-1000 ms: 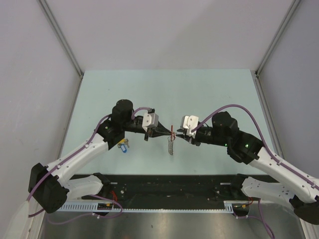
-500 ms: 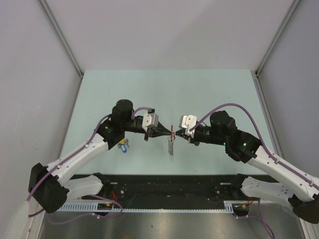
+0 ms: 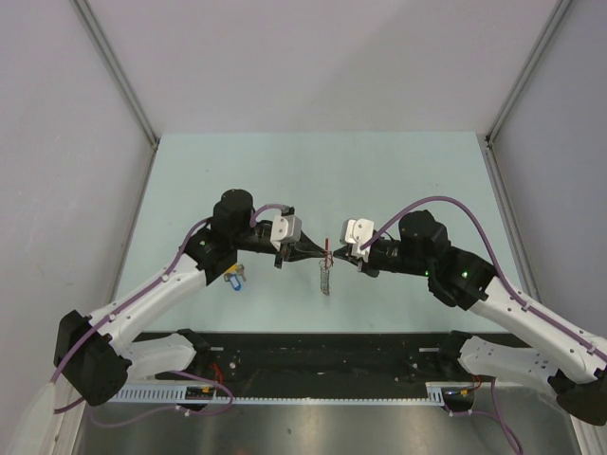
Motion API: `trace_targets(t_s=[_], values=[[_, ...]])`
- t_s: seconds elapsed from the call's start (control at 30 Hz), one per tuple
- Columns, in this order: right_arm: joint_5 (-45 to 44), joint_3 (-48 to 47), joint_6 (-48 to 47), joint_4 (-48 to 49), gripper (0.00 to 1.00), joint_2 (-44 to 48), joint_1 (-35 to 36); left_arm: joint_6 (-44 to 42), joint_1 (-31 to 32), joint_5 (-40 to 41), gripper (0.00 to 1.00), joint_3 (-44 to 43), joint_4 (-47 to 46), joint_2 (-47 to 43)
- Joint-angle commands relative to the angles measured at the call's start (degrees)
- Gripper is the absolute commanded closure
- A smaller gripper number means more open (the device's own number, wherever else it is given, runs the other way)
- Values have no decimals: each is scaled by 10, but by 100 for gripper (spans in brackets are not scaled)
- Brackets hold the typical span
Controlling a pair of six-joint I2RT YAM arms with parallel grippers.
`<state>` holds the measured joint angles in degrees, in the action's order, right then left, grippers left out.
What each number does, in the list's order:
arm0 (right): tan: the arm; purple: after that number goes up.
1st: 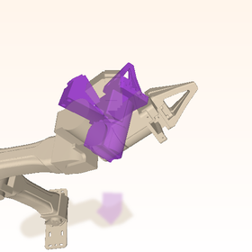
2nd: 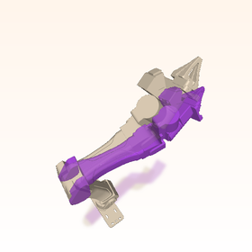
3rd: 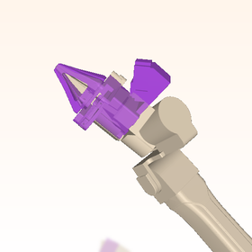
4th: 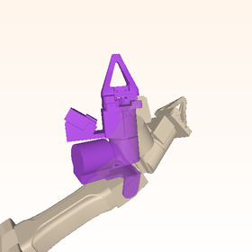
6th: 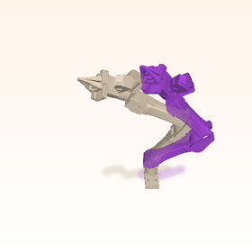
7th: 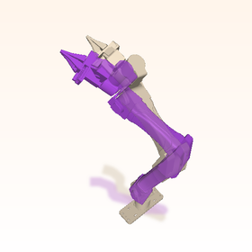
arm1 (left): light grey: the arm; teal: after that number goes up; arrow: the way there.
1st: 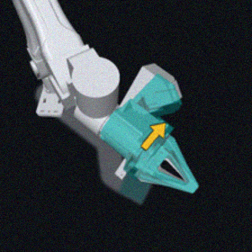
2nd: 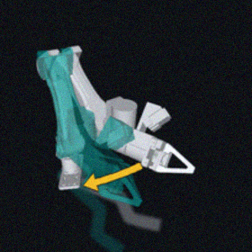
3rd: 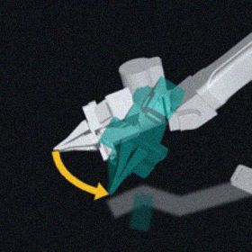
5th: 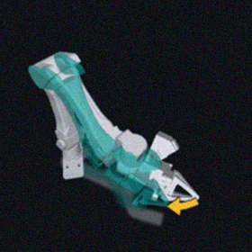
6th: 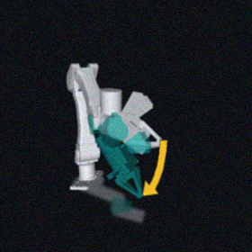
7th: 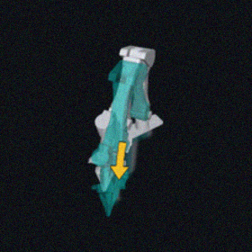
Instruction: Put the keys on the keyring
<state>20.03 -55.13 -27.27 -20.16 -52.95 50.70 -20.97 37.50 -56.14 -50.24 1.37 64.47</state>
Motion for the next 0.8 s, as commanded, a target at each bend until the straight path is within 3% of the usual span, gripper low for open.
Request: trace_targets(t_s=[0.0,0.77], values=[[7,1,-1,37,100,1,0,6,4,-17,100,-4,-18,-14],[-65,0,-32,13,100,4,43,46,4,6,100,-13,-11,-5]])
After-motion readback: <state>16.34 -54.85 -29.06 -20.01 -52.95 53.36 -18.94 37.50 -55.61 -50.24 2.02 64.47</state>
